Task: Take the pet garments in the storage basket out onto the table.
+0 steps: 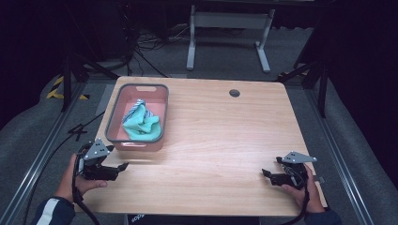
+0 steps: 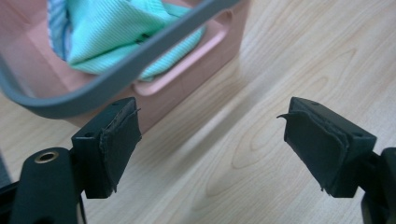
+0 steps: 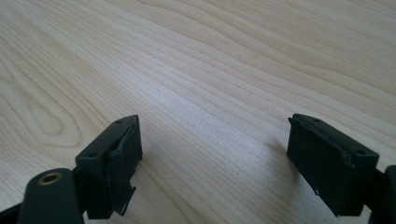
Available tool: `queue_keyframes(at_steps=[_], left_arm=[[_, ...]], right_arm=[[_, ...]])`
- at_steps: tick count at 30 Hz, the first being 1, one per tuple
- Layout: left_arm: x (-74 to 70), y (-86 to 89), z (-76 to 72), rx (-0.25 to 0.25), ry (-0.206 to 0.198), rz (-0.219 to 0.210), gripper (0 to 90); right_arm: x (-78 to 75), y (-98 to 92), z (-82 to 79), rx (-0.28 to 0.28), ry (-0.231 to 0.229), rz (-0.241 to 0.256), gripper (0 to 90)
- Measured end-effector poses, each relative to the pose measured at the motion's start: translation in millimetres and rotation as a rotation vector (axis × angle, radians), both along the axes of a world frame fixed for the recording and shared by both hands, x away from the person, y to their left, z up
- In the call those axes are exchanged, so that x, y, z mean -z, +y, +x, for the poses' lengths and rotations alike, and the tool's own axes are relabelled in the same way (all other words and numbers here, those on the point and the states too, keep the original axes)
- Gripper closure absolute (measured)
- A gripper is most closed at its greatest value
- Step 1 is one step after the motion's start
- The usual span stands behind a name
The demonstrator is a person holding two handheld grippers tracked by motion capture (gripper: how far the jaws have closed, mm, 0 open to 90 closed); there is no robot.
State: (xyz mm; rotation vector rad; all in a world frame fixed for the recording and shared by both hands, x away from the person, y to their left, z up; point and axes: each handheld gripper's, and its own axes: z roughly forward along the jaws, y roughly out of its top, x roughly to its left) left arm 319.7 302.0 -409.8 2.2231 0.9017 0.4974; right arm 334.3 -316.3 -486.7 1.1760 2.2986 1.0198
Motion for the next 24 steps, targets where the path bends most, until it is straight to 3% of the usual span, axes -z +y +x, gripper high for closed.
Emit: queue_keyframes(at_steps=[6,13,21,24], left_arm=[[-14.3,-1.8,1.3,0.000,-0.028,0.010,18.6],[-30.9,-8.9,13.1,0.015,-0.050,0.001,18.4],[-42.6,-17.2,44.9,0.001,-0.029,0.013,18.0],[-43.4,-19.8,59.5,-0.009,-0.011,0.042,17.9]], right_arm=[[0.0,0.0,0.0,0.000,0.000,0.000,18.4],[0.0,0.0,0.0,0.000,0.000,0.000,18.4],[0.0,0.0,0.0,0.000,0.000,0.000,18.4],[0.0,0.0,0.0,0.000,0.000,0.000,18.4]])
